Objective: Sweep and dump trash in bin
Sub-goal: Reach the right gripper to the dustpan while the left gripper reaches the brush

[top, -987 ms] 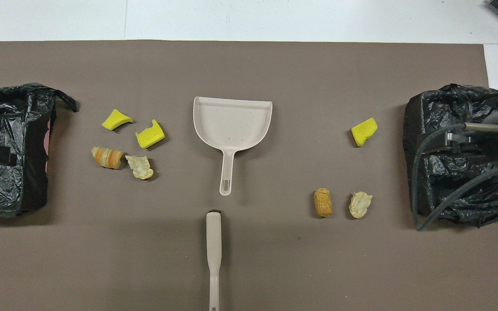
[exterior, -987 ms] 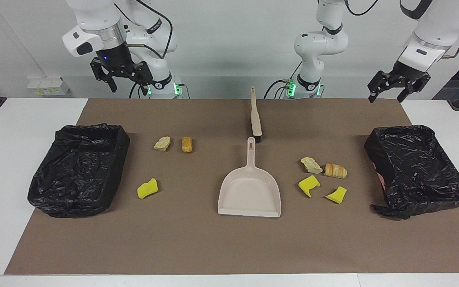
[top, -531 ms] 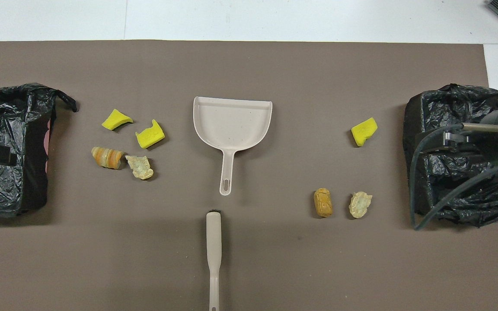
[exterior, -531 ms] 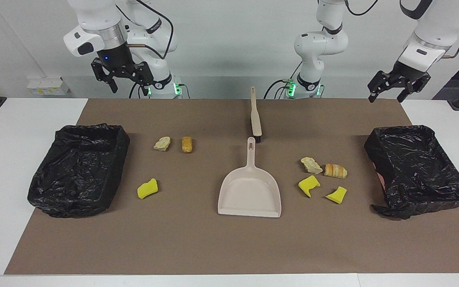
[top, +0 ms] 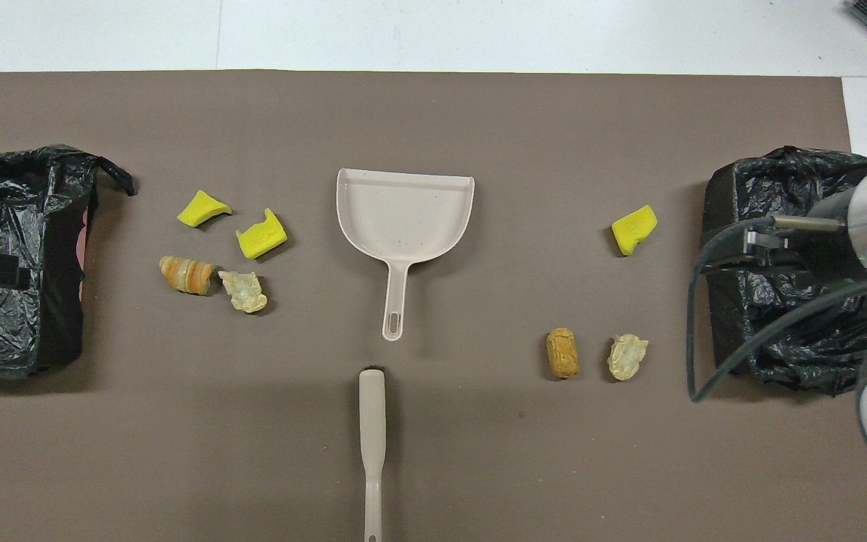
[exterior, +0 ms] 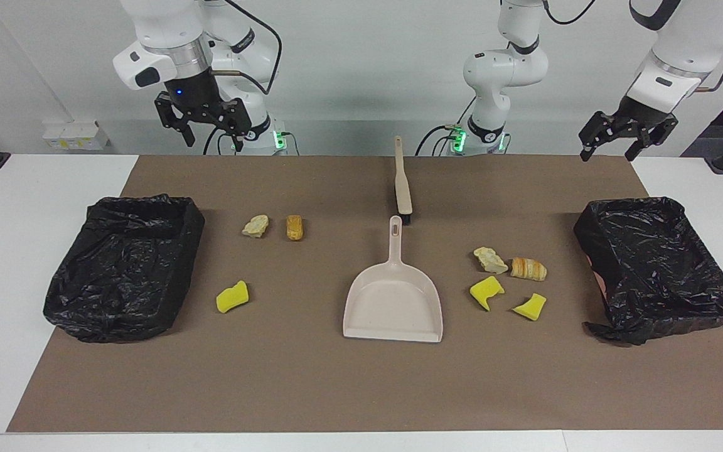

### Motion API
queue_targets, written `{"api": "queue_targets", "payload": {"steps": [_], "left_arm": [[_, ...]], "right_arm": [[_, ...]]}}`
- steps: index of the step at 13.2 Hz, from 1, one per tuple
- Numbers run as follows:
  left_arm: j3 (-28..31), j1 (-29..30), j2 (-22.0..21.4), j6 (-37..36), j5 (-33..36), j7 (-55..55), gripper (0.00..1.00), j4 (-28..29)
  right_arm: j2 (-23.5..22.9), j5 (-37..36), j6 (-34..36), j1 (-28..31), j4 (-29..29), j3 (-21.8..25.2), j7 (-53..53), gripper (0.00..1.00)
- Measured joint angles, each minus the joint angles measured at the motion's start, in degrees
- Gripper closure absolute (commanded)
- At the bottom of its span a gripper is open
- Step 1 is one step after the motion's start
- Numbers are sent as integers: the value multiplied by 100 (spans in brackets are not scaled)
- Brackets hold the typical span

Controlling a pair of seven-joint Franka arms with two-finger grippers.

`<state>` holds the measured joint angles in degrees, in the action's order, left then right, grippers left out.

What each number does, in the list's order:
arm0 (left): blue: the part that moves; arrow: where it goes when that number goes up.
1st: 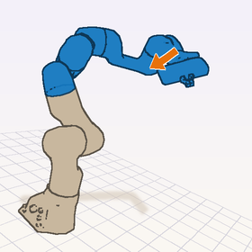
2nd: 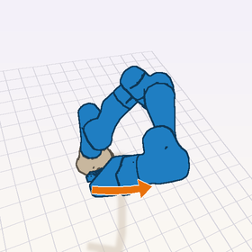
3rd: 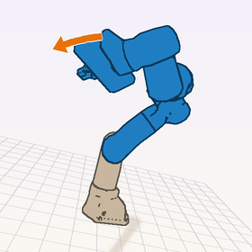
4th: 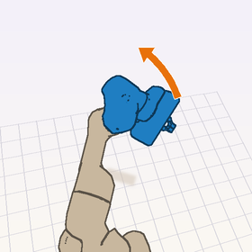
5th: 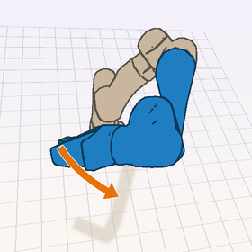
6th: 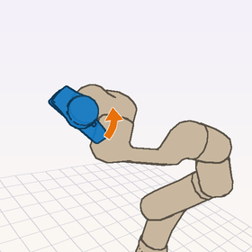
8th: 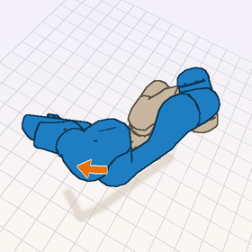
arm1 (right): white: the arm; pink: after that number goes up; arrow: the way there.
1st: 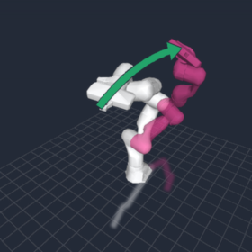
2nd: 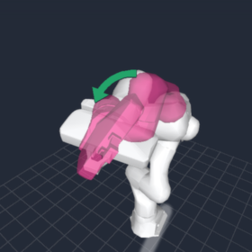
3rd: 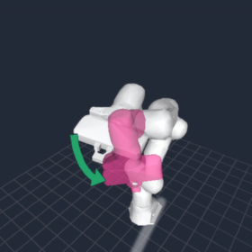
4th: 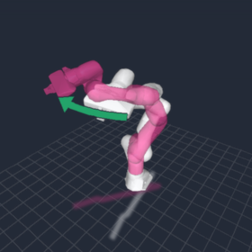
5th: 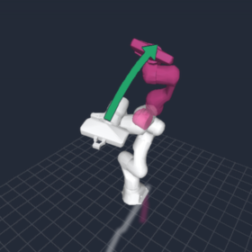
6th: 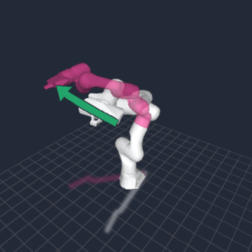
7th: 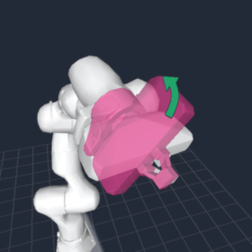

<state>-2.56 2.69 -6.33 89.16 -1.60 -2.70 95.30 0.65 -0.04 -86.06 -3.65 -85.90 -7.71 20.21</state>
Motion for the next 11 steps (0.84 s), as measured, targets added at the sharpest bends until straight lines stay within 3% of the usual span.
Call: {"api": "queue_targets", "payload": {"steps": [3, 5, 11], "left_arm": [[-220, -109, -31, -98, -12, 78, 0, 51], [-385, -477, -219, -109, -16, 539, 0, 435], [-487, -2140, -1398, 735, -268, 1945, 0, 2816]], "right_arm": [[-356, -8, -560, -351, 3, -12, 395, 0], [-706, -70, -872, -553, 98, -15, 554, 0], [-2039, -460, -1304, -1274, 1055, -13, 1572, 0]]}}
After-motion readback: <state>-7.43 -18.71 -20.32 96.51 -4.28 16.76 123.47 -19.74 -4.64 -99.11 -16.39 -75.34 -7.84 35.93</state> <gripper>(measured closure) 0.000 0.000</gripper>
